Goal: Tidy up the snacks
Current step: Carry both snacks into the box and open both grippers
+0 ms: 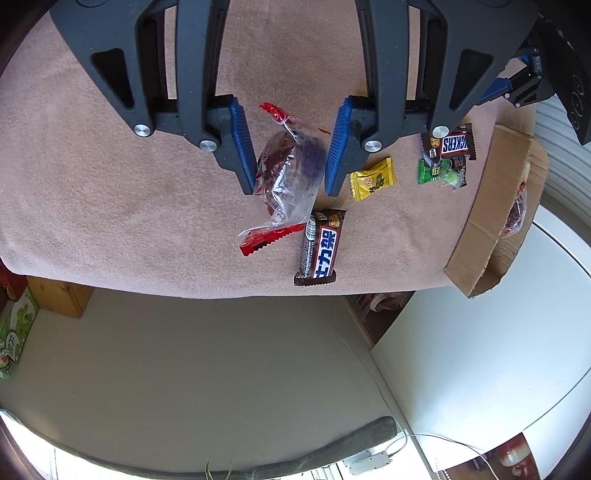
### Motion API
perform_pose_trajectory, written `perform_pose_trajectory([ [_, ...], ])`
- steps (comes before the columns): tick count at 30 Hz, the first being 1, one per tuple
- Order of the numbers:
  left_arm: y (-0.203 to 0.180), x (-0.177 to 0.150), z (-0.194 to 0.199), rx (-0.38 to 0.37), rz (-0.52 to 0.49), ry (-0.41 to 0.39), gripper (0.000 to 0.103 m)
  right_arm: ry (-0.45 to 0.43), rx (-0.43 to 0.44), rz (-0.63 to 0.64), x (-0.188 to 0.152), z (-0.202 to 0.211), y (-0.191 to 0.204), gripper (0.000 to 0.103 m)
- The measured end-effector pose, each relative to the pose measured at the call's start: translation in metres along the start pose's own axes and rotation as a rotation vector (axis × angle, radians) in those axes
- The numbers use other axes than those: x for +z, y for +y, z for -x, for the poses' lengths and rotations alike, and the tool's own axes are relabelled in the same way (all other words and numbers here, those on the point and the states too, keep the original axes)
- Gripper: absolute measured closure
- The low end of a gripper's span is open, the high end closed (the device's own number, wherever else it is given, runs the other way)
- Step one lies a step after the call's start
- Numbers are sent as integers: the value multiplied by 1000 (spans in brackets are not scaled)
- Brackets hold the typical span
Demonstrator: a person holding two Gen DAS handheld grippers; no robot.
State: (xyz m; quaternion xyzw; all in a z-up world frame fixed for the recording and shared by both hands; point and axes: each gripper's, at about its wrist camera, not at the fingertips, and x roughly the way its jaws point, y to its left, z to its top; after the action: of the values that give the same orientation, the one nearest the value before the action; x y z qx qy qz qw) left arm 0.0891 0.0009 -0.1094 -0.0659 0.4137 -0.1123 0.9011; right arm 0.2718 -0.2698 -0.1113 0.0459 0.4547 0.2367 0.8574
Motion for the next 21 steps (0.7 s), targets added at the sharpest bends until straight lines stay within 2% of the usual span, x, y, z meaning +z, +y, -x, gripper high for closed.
perform_pose_trajectory([
  [8, 0, -7, 37, 22, 33, -77, 83, -37, 31, 40, -13, 35, 16, 64],
  [21, 21, -4, 90, 30, 86, -240, 83, -116, 112, 221, -30, 91, 113, 64],
])
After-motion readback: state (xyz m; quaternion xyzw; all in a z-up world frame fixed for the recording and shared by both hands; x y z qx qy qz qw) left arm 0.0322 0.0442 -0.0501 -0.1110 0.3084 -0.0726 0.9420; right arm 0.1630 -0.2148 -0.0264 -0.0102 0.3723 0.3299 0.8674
